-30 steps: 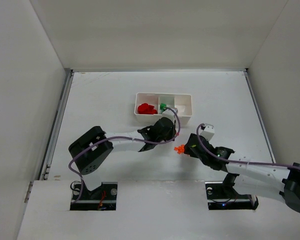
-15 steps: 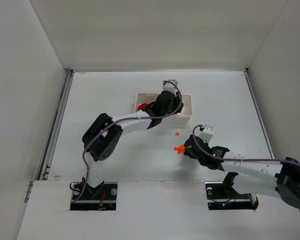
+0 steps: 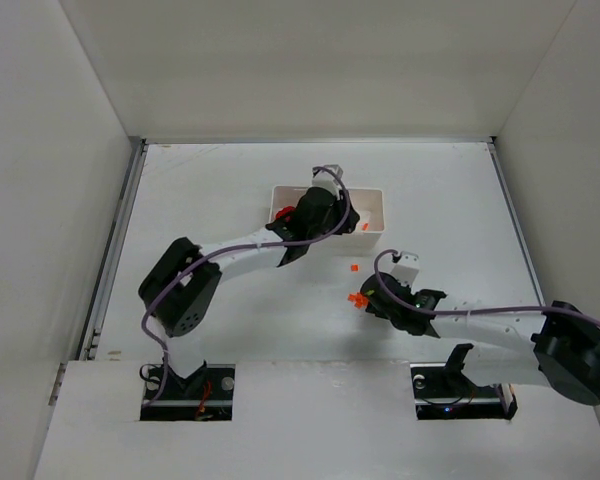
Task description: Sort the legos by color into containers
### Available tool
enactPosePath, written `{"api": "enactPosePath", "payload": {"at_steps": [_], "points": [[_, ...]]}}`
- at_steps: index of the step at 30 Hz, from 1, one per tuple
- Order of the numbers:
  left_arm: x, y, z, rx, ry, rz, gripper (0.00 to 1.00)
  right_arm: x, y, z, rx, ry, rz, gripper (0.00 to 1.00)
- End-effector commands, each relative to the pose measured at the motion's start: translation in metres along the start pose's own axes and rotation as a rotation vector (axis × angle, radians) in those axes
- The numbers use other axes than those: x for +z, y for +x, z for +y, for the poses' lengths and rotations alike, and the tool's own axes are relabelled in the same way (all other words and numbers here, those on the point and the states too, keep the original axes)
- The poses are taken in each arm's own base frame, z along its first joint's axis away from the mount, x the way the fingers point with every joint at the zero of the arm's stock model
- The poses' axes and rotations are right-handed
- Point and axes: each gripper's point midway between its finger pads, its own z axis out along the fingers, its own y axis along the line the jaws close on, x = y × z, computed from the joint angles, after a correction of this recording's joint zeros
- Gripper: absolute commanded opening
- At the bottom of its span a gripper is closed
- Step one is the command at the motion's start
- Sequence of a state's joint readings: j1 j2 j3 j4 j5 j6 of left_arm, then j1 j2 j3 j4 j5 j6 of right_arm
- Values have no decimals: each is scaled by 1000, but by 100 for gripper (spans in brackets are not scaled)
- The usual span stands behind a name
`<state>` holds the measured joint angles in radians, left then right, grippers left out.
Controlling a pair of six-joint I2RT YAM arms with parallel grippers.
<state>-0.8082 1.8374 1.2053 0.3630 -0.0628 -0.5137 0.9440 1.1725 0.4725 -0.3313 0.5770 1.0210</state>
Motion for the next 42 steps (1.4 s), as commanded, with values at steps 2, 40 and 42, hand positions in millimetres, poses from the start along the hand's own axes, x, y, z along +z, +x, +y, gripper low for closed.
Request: {"api": "enactPosePath", "payload": {"at_steps": [2,40,42], "points": [[-51,-18,-21,-25,75,-78,34,-4,-9,21,32,-41,-9,47],[-102,134,-36,102,59,72,37,44,-257,87,-23,-130,-355,29],[-96,135,-37,115,56,76,36,45,-259,88,-18,-132,-354,36]]}}
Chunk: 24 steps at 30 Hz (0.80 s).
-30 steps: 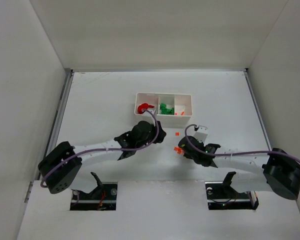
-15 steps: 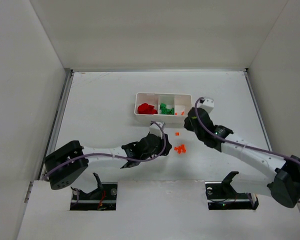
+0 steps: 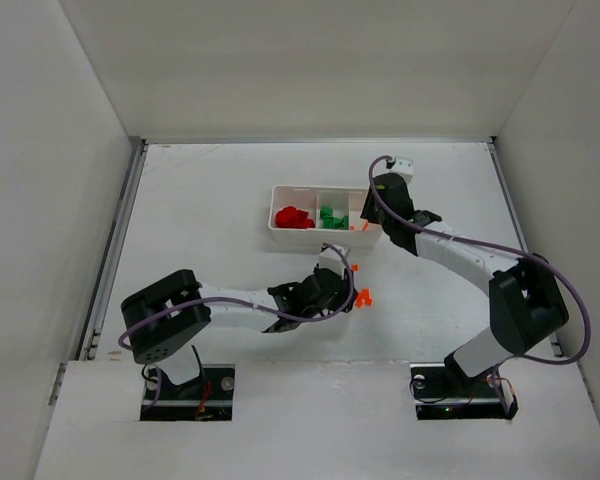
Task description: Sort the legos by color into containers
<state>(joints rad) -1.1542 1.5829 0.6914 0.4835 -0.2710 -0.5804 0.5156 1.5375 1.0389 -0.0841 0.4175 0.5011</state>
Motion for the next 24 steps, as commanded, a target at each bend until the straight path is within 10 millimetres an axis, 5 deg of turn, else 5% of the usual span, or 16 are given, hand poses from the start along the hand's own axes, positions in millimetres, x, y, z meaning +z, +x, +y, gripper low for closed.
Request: {"api": "enactPosePath", "payload": {"at_steps": [1,5,16,24], "points": [[8,-23,-18,6,28,-65,36,-1,-37,18,22,-61,-89,41],[16,-21,-20,25,24,-56,36,-15,-36,11,33,-68,-109,50],[32,-13,-28,115,-1,-29,31,-64,29,-14,112,-114,-62,38],[43,-2,-19,162,-54,7,27,-88,53,-32,159,-131,-52,37]]}}
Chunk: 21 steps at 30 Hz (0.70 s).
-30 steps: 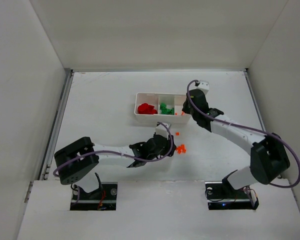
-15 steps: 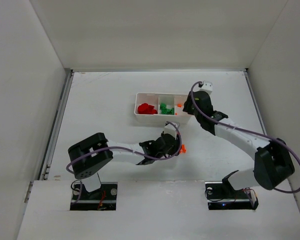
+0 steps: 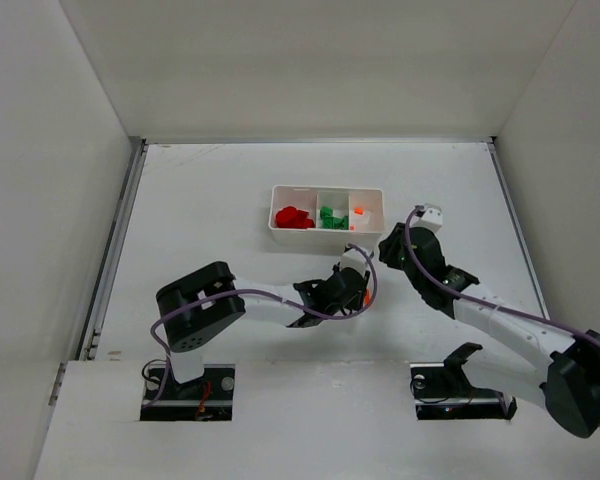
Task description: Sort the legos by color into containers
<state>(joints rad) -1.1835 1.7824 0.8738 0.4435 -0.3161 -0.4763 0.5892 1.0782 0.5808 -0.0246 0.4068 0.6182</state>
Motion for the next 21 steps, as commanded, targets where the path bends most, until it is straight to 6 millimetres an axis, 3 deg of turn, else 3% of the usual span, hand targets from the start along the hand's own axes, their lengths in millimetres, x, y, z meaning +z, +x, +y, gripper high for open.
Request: {"api": "enactPosePath", "payload": {"at_steps": [1,8,21], "points": [[3,-9,-4,27,-15,-17,26,-9,-5,4,56,-30,-31,37],[6,2,-3,46,-26,14,23,-12,14,-8,71,-17,-6,38],[9,10,4,74,-58,36,18,-19,36,-7,69,-34,35,42]]}}
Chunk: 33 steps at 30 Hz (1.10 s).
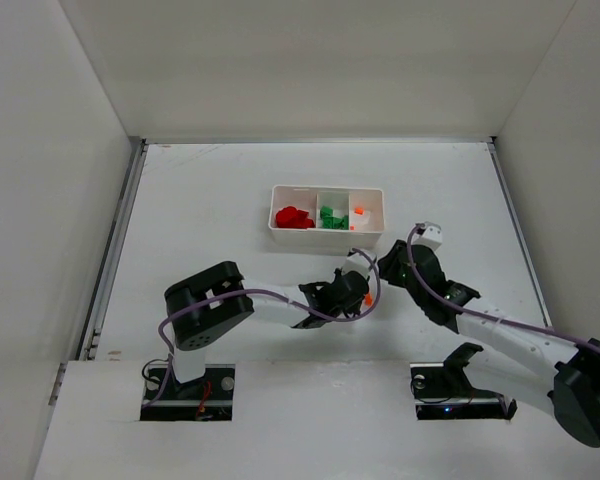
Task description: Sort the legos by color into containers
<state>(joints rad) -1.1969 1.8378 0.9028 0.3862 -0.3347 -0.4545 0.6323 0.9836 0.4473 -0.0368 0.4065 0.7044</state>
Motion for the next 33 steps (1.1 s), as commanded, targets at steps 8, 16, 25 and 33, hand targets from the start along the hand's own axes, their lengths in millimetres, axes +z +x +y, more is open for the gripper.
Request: {"api": "enactPosePath", "payload": {"at_steps": [8,16,25,33], "points": [[-16,-36,-2,-22,0,-98,11,-3,18,10,-22,-18,45,43],[-56,-94,19,-135,23,-235,11,-1,37,9,-77,17,91,40],[-54,-172,46,-228,8,-363,12,-3,66,16,-117,10,159,41],[12,-211,53,-263,34,-337,13,-1,74,19,-125,10,176,44]]}}
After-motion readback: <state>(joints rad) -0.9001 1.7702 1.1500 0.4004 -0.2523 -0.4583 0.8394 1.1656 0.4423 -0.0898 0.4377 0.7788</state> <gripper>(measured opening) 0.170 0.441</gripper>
